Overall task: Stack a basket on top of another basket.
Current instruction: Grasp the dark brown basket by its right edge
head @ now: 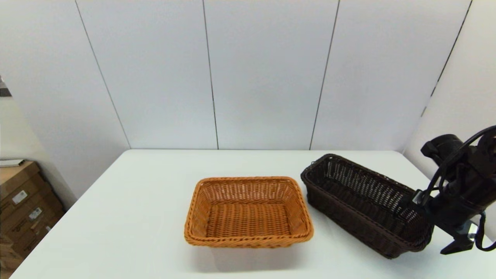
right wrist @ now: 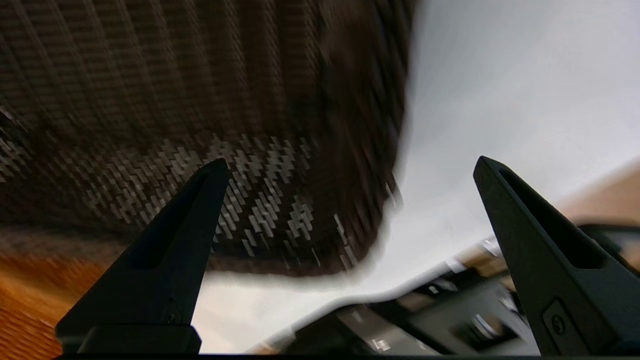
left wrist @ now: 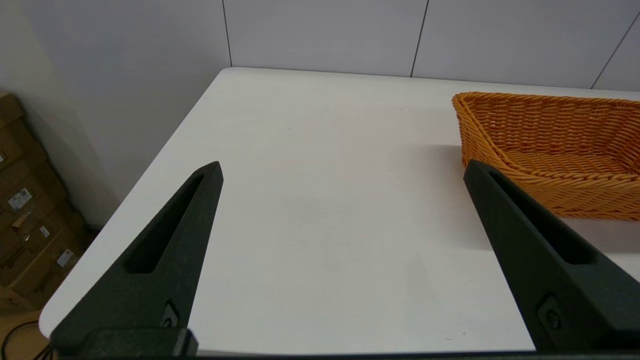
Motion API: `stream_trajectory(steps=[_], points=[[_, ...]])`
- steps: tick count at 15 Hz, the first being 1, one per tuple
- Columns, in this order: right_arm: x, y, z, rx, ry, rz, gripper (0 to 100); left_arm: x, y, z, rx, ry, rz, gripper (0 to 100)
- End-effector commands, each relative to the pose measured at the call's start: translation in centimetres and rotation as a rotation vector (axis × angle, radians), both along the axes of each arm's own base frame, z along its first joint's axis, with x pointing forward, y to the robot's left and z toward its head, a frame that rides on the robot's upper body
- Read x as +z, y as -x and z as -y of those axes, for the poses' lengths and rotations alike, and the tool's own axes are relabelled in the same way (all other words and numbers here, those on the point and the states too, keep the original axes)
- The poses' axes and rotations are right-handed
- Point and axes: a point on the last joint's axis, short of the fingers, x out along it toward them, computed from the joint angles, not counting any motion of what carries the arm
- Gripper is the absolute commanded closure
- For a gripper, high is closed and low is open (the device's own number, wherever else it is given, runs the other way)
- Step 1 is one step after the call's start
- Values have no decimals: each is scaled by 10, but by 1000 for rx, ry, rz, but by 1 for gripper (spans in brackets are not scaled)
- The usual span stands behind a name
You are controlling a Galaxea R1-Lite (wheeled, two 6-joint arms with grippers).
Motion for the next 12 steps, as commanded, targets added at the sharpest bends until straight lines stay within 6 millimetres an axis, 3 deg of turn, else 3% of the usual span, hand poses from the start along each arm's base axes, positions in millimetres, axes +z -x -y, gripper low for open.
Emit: stream_trajectory(steps=[1, 5, 11, 12], points=[[-21, -8, 12, -19, -50, -37, 0, 0, 0, 0, 1, 1, 0, 0], [-37, -10, 23, 7, -52, -37, 0, 0, 0, 0, 1, 1, 0, 0], [-37, -12, 26, 80, -95, -12, 0, 0, 0, 0, 1, 1, 0, 0], [-39, -13, 28, 89, -91, -10, 100, 0, 0, 0, 1, 1, 0, 0]])
